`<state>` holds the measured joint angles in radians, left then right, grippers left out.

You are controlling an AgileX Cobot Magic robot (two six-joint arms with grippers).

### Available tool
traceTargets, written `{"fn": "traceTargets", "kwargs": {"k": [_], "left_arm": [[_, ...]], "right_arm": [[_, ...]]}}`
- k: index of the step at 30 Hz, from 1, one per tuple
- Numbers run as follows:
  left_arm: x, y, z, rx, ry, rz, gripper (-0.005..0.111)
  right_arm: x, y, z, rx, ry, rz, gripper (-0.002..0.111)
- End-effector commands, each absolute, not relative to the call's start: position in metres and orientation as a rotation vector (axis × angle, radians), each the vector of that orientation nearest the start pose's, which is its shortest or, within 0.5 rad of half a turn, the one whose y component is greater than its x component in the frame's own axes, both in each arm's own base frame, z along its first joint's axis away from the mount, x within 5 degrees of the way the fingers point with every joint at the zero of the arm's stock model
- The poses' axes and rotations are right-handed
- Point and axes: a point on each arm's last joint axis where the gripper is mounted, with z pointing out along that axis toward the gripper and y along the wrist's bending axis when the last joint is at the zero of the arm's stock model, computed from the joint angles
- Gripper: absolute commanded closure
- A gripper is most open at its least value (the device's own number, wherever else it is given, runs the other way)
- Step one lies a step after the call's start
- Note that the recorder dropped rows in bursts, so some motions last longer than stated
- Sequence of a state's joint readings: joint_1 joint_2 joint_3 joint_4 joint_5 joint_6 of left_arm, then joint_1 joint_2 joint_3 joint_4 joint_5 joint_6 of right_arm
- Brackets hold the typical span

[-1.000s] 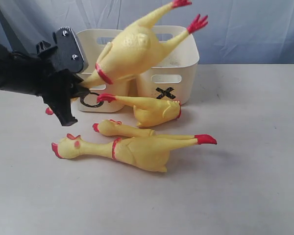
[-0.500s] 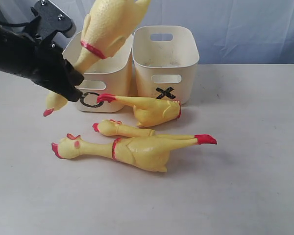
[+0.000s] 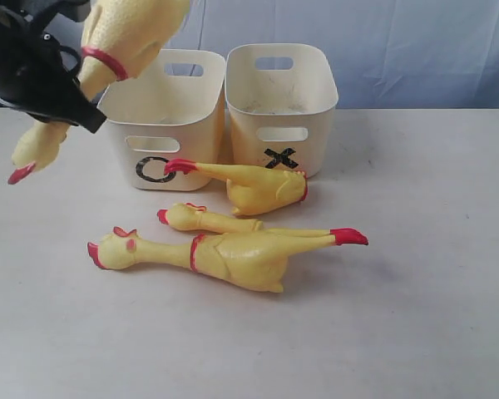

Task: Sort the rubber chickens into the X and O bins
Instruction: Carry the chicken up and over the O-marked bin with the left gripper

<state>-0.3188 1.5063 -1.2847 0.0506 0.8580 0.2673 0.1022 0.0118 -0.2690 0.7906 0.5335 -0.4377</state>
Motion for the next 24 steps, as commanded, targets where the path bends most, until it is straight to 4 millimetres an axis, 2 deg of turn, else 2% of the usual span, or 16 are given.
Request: {"fn": "traceTargets", "kwargs": {"k": [1,5,13,24], "left_arm": [[0.306,-0.096,0.334,0.733,2.448,0.055,0.107],[0.313,-0.096,0.329,0.696,2.508,0.079,0.107],[0.336,-0.102,0.306,0.705,2.621,0.106,0.107],[0.377,-0.102,0.292,0.762,2.683,0.327,0.107]], "right_arm": [[0.028,0.036,0.268,-0.148,1.636,0.585,0.109],[0.028,0.036,0.268,-0.148,1.636,0.585,0.109],[0.028,0.036,0.268,-0.148,1.636,0.585,0.109],[0.028,0.036,0.268,-0.148,1.636,0.585,0.109]]}}
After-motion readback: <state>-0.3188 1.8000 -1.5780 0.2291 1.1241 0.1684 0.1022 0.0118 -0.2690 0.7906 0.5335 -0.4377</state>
